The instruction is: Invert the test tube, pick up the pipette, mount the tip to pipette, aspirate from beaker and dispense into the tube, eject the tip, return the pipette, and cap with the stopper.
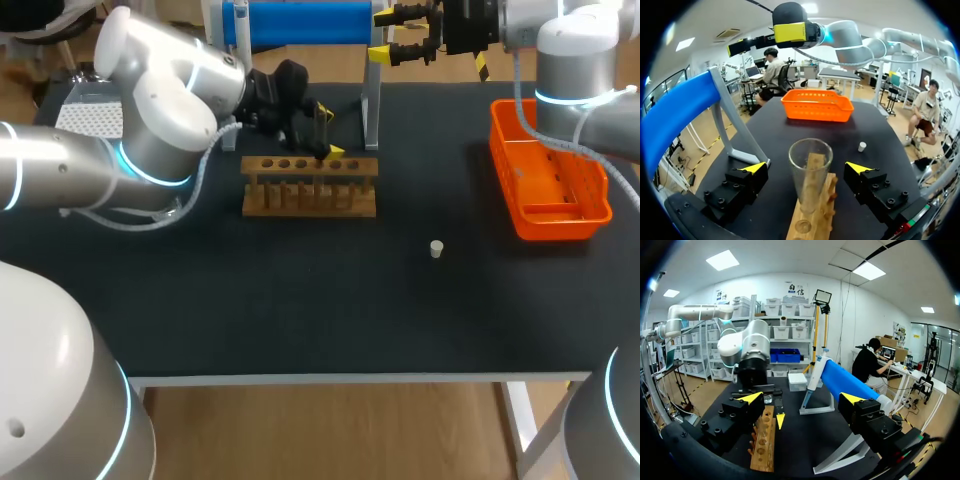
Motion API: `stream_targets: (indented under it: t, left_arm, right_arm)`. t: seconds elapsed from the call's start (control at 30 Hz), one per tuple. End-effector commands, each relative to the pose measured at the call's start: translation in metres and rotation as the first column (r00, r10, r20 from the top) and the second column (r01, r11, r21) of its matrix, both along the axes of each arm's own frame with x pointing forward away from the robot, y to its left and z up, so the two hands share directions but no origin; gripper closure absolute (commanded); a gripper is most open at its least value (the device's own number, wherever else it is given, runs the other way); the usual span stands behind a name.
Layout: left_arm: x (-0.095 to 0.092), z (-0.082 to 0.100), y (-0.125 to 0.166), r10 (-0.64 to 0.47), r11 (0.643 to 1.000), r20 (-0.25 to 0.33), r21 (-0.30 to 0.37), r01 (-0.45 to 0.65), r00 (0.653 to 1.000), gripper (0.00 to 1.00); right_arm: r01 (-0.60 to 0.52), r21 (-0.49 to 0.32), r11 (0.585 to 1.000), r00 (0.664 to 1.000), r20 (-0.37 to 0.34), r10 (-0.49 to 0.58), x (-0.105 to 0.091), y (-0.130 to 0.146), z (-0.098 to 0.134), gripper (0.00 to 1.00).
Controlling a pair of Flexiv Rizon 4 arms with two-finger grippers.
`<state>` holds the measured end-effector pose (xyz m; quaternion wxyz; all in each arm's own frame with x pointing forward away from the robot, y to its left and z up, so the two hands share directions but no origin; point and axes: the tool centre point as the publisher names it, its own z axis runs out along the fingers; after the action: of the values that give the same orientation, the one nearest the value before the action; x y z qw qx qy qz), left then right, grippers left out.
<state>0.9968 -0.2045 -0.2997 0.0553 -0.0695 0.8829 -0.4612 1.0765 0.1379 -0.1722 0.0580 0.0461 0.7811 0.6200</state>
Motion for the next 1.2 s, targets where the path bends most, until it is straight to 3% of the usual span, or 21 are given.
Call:
stream_targets:
  t: [0.03, 0.87, 1.2]
  left_arm:
    - [-0.004, 0.000, 0.000, 0.008, 1.000, 0.013, -0.006, -0.008, 1.000, 0.00]
    - [-0.005, 0.001, -0.002, 0.002, 1.000, 0.023, -0.010, -0.002, 1.000, 0.00]
    - [-0.005, 0.001, -0.002, 0.002, 1.000, 0.023, -0.010, -0.002, 1.000, 0.00]
  right_arm:
    - [-0.002, -0.004, 1.000, 1.000, -0.002, 0.002, 0.000, -0.001, 0.001, 0.00]
    - [-0.002, -0.004, 1.000, 1.000, -0.002, 0.002, 0.000, -0.001, 0.001, 0.00]
    - [0.027, -0.105, 0.994, 0.997, 0.074, -0.019, -0.045, -0.073, -0.006, 0.00]
